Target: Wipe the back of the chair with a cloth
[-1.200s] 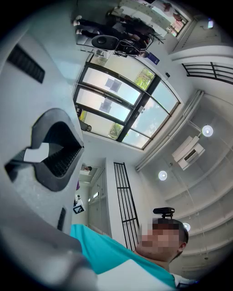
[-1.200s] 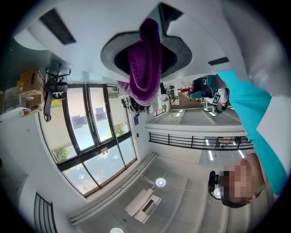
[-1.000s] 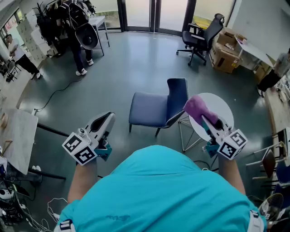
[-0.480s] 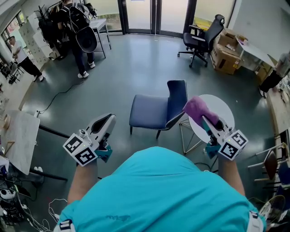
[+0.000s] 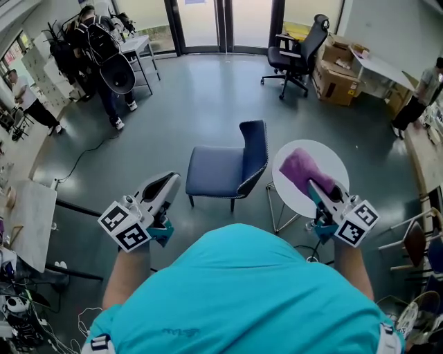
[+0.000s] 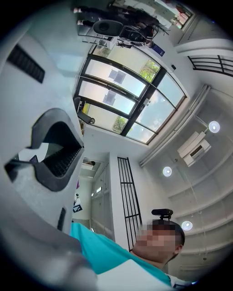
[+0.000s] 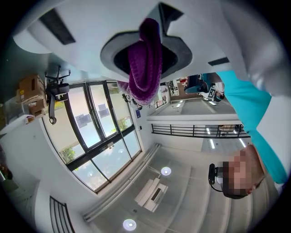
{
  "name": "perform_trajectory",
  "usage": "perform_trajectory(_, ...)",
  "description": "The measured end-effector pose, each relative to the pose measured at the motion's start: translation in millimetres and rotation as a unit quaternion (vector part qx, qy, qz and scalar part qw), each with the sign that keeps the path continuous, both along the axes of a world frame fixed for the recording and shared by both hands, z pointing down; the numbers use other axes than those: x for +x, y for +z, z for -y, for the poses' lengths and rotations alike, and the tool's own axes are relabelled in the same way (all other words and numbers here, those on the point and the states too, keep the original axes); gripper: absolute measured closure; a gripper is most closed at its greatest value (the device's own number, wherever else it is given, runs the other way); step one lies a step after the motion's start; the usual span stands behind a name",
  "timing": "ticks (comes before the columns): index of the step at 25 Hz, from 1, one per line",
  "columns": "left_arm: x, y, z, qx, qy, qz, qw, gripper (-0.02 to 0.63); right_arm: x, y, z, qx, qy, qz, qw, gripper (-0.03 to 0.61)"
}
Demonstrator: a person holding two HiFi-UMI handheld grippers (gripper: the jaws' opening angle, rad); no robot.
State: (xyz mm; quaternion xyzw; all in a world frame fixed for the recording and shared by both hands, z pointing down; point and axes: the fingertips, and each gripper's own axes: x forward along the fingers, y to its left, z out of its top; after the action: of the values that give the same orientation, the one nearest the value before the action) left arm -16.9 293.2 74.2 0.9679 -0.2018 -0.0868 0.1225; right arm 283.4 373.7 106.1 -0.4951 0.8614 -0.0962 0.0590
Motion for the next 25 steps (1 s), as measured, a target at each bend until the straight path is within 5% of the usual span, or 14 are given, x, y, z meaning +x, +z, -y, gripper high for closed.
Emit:
perform_trajectory(6, 69.9, -2.7, -14.7, -0.013, 0.011, 0.005, 0.9999, 0.62, 59.3, -2.3, -18.2, -0.003, -0.007, -0.003, 1.0, 0.52)
perform_trajectory(13, 98.7, 8.2, -32.7, -0.018, 0.015, 0.023, 0.9995, 0.62, 79.9, 10.5, -25.0, -0.011, -0.021, 0.004, 1.0, 0.52)
perform_trajectory(25, 23.7, 47.0, 64.7, -0.039, 0.029, -0.002, 0.9988, 0.62, 0.8, 29.6, 67.1, -0.029, -0.02, -0.024, 0.999, 0.52)
